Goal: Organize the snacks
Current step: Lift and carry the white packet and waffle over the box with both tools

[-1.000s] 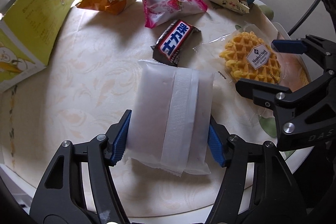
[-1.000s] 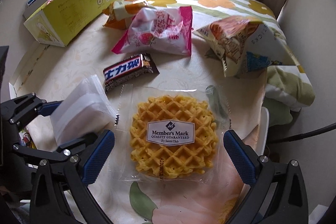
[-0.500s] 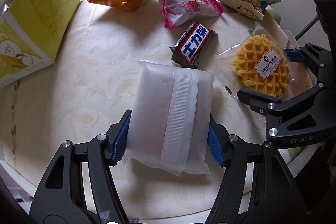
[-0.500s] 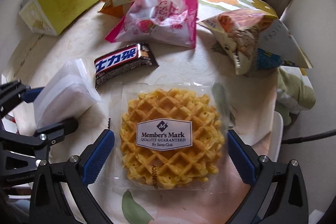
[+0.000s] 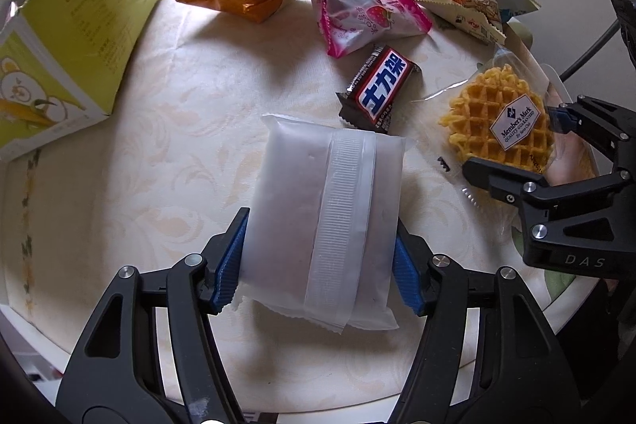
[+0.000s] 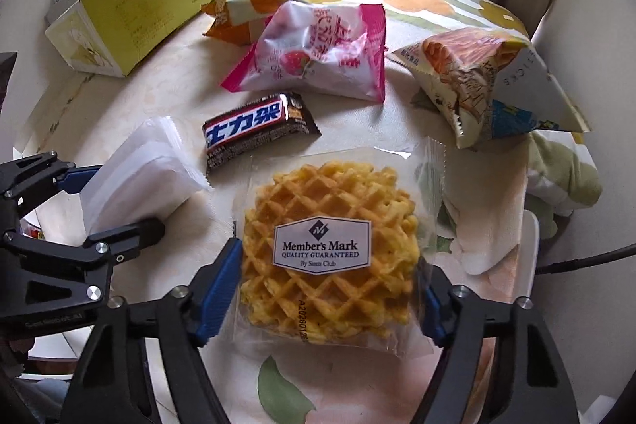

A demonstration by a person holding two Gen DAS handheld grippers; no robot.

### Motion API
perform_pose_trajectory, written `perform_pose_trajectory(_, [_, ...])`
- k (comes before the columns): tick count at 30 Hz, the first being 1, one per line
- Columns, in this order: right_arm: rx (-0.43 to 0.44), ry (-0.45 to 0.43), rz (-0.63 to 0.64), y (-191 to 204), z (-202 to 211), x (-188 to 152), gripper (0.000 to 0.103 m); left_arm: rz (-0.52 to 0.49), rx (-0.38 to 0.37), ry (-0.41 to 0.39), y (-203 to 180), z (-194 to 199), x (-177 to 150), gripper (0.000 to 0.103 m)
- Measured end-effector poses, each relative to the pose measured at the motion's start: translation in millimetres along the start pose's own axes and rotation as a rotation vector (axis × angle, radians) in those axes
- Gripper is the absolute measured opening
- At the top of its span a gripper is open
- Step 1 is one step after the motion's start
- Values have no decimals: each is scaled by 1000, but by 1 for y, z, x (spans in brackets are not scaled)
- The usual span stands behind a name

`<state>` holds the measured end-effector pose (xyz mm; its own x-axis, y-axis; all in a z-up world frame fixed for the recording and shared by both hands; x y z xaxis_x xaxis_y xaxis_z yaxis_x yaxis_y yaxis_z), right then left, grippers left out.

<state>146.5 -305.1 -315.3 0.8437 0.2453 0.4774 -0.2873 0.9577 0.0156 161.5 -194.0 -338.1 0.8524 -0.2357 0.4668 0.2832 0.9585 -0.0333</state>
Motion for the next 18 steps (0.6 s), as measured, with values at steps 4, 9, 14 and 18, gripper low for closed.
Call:
perform_pose_trajectory(4, [4, -7, -21, -1, 6, 1, 69, 3, 0, -16, 2, 9, 4, 61])
perform_pose_trajectory(9, [21, -37, -61, -5, 22, 12, 68, 8, -1, -49, 5, 30, 12, 61])
perform_pose_trajectory(14, [42, -104, -92, -5, 59, 27, 68, 43, -6, -90, 18, 64, 28, 61])
perform_pose_trajectory(18, [53, -166, -102, 4, 87, 49, 68, 64, 14, -151, 33, 99, 47, 61])
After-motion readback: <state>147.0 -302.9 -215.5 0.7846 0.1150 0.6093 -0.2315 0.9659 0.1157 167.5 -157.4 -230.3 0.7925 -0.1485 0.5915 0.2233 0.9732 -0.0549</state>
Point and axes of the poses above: each gripper's, at about its wrist camera, not at the fingertips, and z roughly against the way its jaws point, y to its left, x to its top, the point moved 4 cm from there along -z, roughly the way its jaws point, and after that the axes turned 4 degrees about -y, right-handed, at the moved point
